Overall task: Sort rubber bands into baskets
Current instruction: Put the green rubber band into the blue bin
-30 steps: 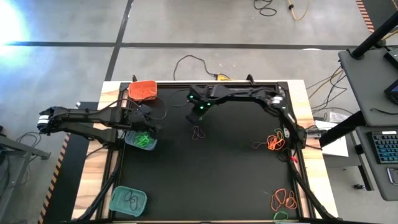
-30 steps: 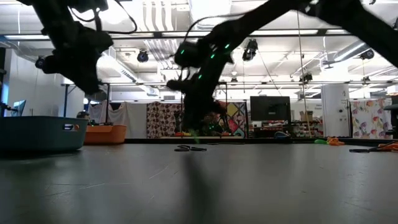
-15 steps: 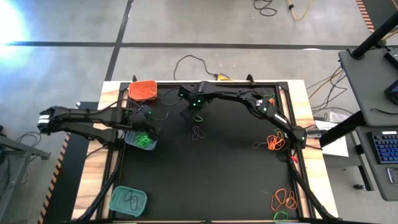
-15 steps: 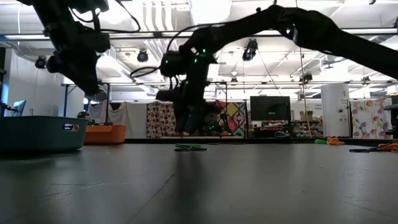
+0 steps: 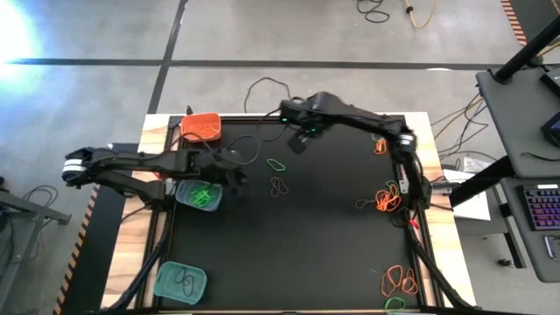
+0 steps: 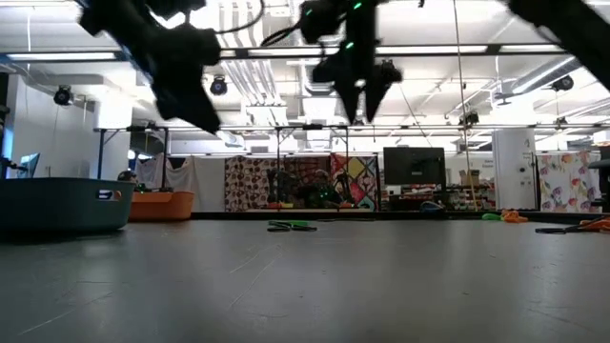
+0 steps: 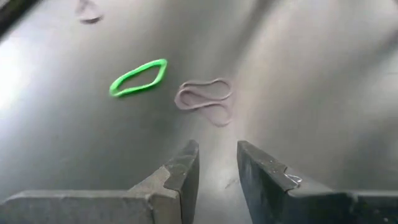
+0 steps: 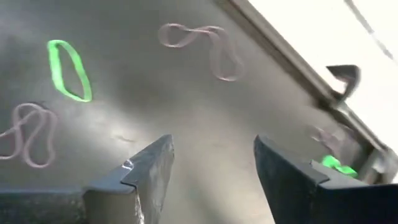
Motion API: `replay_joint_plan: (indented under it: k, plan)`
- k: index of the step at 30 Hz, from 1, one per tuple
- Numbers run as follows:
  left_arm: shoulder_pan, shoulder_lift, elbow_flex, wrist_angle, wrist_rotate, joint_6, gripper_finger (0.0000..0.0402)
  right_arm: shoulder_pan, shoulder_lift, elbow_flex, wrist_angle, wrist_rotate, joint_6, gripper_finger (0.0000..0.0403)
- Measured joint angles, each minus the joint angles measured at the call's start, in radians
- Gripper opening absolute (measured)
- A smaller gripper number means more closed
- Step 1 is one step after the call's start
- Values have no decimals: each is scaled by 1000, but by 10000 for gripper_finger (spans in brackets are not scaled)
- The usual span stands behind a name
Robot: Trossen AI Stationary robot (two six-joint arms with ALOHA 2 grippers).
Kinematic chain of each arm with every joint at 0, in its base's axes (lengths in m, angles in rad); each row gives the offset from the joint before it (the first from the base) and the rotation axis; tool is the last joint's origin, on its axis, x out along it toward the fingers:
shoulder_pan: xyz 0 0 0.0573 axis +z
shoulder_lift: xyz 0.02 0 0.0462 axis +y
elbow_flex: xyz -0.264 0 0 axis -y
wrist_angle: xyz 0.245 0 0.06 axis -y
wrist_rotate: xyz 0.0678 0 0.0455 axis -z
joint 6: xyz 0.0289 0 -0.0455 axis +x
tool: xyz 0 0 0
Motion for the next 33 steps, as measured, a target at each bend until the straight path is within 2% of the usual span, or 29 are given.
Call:
replay_joint_plan:
  k: [5, 10, 13, 19, 30, 33]
  plan:
    - [75, 152, 9, 188, 201, 106, 94, -8, -191, -217, 3, 163, 125, 221]
    - [145, 321, 105, 190, 326, 228, 94, -7, -348, -427, 82, 195, 196, 221]
    - [175, 414, 174, 123, 336, 303, 94, -15, -415, -537, 149, 194, 181, 221]
    - [232, 557, 273, 105, 327, 458, 80, -73, -501, -702, 203, 189, 176, 221]
    - [294, 746, 405, 93, 310, 512, 74, -180, -557, -849, 253, 186, 182, 221]
    - [294, 783, 433, 63, 310, 545, 74, -231, -551, -884, 286, 141, 178, 221]
